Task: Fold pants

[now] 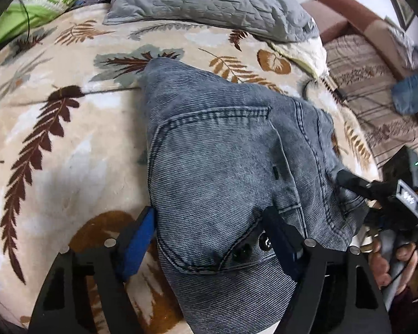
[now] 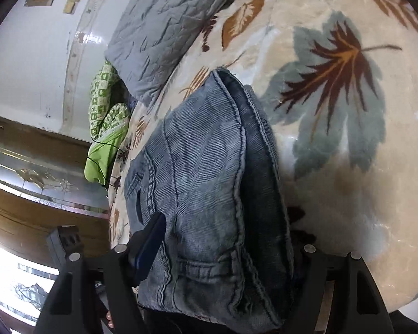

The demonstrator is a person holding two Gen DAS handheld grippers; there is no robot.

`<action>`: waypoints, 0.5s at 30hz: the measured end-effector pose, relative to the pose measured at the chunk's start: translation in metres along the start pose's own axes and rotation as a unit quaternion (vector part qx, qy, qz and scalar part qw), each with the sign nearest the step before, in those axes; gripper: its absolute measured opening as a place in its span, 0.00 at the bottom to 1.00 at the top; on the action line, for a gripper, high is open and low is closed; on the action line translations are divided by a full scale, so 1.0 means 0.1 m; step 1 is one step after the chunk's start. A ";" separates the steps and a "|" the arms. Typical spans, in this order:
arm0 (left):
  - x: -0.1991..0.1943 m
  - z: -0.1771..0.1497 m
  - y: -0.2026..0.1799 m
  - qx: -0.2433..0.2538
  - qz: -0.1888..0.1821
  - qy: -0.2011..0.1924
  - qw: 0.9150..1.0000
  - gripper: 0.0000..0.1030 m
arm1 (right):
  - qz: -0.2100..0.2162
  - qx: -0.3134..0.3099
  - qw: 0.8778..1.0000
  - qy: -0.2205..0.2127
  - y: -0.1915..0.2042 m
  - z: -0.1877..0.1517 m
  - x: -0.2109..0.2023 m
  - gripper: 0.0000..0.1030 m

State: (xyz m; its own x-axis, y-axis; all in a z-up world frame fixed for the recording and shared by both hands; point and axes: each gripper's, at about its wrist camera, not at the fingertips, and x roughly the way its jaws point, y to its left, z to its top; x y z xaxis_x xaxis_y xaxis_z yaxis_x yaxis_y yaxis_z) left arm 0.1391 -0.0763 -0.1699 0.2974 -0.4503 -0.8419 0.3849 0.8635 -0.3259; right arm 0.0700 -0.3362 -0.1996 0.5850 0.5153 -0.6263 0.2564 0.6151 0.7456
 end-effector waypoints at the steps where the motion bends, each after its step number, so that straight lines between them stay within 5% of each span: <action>1: 0.00 -0.01 0.01 -0.001 0.001 -0.001 1.000 0.73 | -0.001 -0.004 1.000 0.001 0.01 0.00 0.03 0.73; 4: -0.02 -0.03 0.00 -0.003 0.000 -0.011 1.000 0.64 | 0.000 -0.025 1.000 -0.001 0.08 -0.02 0.07 0.69; 6: -0.06 -0.05 0.00 -0.007 0.003 -0.024 1.000 0.51 | -0.010 -0.055 0.998 -0.002 0.16 -0.06 0.08 0.51; 9: -0.11 -0.06 0.03 -0.012 0.003 -0.033 0.999 0.41 | -0.014 -0.106 0.994 -0.018 0.33 -0.12 0.04 0.43; 15: -0.18 -0.06 -0.04 0.000 0.012 -0.048 0.999 0.33 | -0.055 -0.140 0.988 -0.025 0.42 -0.18 0.09 0.41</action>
State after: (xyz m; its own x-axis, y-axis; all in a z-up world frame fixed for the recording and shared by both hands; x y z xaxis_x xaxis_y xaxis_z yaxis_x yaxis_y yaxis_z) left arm 0.1268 -0.0706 -0.1565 0.3886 -0.4500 -0.8040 0.3778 0.8737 -0.3064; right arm 0.0721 -0.2949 -0.1784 0.6040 0.4111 -0.6827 0.1019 0.8098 0.5778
